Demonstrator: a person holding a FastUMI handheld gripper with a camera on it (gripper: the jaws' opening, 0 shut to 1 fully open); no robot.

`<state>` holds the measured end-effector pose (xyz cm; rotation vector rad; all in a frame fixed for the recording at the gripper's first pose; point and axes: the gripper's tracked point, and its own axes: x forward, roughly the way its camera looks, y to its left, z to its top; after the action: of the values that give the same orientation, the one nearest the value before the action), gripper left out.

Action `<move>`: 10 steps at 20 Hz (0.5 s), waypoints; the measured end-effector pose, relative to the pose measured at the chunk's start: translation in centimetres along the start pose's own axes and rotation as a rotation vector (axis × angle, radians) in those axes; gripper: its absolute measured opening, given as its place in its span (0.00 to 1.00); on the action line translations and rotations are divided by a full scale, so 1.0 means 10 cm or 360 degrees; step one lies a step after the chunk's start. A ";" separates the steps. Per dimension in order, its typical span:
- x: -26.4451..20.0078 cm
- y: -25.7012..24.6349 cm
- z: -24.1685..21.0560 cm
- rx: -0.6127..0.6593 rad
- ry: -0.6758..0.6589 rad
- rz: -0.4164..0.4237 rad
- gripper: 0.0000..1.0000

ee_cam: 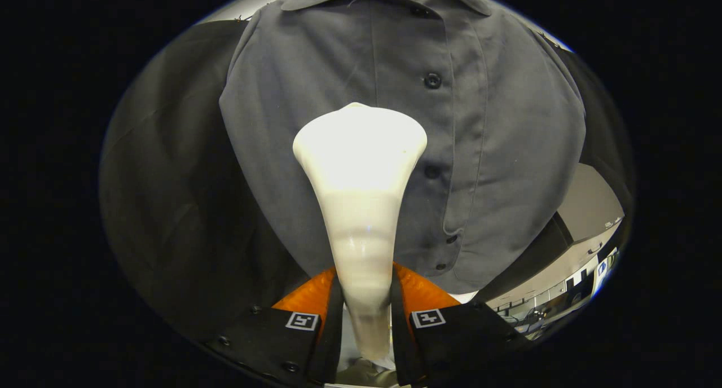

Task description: Iron the clothes twice with a garment steamer, once on the left side and once on the right side.

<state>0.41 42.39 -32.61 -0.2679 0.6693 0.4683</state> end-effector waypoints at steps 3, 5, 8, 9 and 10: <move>0.12 -0.05 -0.20 0.0000 0.0043 0.0004 0.46; 0.21 -0.07 -0.36 -0.0008 0.0074 0.0009 0.46; 0.30 -0.11 -0.55 -0.0016 0.0139 0.0014 0.46; 0.30 -0.09 -0.57 -0.0016 0.0154 0.0011 0.46; 0.33 -0.08 -0.60 -0.0017 0.0170 0.0007 0.46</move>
<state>-0.13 40.43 -39.20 -0.3029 0.7720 0.4643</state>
